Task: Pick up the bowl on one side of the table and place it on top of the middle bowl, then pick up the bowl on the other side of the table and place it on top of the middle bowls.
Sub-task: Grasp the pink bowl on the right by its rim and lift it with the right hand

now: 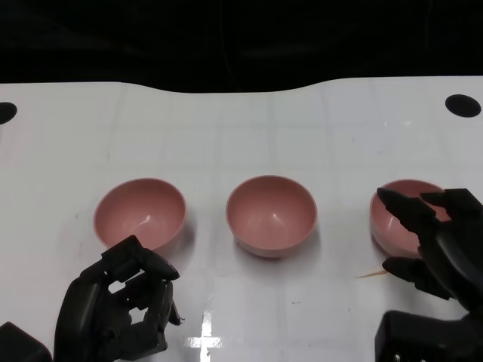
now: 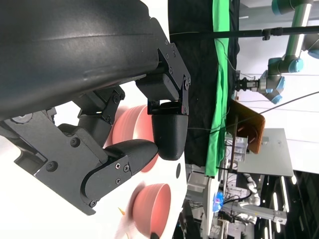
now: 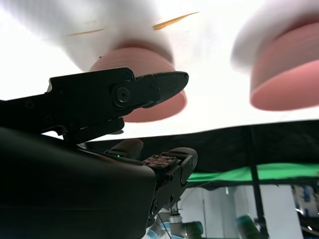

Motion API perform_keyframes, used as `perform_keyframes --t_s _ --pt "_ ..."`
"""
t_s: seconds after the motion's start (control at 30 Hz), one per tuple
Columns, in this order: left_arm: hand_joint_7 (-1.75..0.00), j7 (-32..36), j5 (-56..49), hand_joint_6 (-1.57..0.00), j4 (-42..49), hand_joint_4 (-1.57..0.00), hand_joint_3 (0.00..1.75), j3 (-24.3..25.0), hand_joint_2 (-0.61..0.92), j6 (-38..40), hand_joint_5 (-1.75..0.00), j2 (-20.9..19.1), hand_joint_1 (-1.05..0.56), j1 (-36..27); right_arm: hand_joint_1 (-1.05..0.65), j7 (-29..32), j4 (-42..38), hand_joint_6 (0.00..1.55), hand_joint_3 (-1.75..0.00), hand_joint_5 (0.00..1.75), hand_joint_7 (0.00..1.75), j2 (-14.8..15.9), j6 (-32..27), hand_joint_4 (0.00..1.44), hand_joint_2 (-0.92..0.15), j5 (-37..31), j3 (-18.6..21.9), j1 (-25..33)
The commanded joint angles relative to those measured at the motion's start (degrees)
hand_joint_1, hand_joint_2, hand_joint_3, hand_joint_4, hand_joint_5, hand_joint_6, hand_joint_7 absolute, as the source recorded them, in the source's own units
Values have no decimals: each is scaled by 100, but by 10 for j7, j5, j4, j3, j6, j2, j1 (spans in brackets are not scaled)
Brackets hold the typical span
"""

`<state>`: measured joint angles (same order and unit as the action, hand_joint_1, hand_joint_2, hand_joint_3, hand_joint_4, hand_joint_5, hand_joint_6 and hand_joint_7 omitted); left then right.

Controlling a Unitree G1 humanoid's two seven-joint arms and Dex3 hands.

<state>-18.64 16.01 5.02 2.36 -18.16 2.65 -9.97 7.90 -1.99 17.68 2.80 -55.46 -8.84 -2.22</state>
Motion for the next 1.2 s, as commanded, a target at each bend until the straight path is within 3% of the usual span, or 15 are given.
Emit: perform_keyframes --t_s 0.03,0.5,0.77,0.87,0.9,0.93,0.97,1.0,1.1,1.17,1.2 --pt "-151 6 -3 -78 -13 -86 115 1 48 5 -174 -4 -24 -6 -68 -2 -37 31 0 44 1 17 -24 15 -83 -8 -16 -26" --pt "-148 12 -3 -77 -25 -85 109 0 52 15 -173 4 -24 -7 -62 -28 -209 34 0 26 1 32 -71 25 -87 15 -83 -131" --pt "-147 16 -5 -79 -28 -87 106 -3 53 16 -171 6 -24 -9 -53 -40 -285 58 -3 14 5 40 -57 57 -92 27 -129 -180" --pt "-147 18 -8 -79 -30 -87 107 -4 52 16 -171 7 -25 -10 -47 -7 -310 69 -4 22 8 46 -22 76 -92 37 -138 -190" --pt "-146 21 -11 -79 -32 -87 107 -5 52 16 -171 7 -24 -11 -36 28 -327 85 -3 43 11 45 9 89 -91 49 -135 -193" --pt "-146 23 -14 -78 -33 -86 107 -6 52 16 -171 8 -25 -12 -27 58 -343 101 -6 95 24 45 36 87 -91 58 -134 -196" --pt "-144 25 -15 -78 -34 -85 107 -7 53 16 -171 8 -24 -13 -21 83 -356 95 -9 142 70 46 54 81 -92 61 -135 -201" --pt "-144 25 -14 -78 -33 -85 107 -7 53 14 -171 9 -24 -13 -20 110 -367 87 -16 158 98 49 69 84 -92 59 -139 -207" --pt "-143 23 -10 -79 -31 -84 107 -7 53 14 -171 10 -24 -11 -19 174 -382 70 -26 173 159 52 89 89 -92 47 -148 -223" --pt "-142 21 -6 -79 -31 -84 106 -7 52 16 -171 11 -25 -11 -20 209 -380 67 -30 174 171 52 98 91 -87 42 -150 -230" --pt "-141 20 -4 -79 -30 -84 106 -7 52 17 -171 12 -25 -11 -20 219 -376 68 -44 174 172 53 103 91 -78 43 -150 -232"
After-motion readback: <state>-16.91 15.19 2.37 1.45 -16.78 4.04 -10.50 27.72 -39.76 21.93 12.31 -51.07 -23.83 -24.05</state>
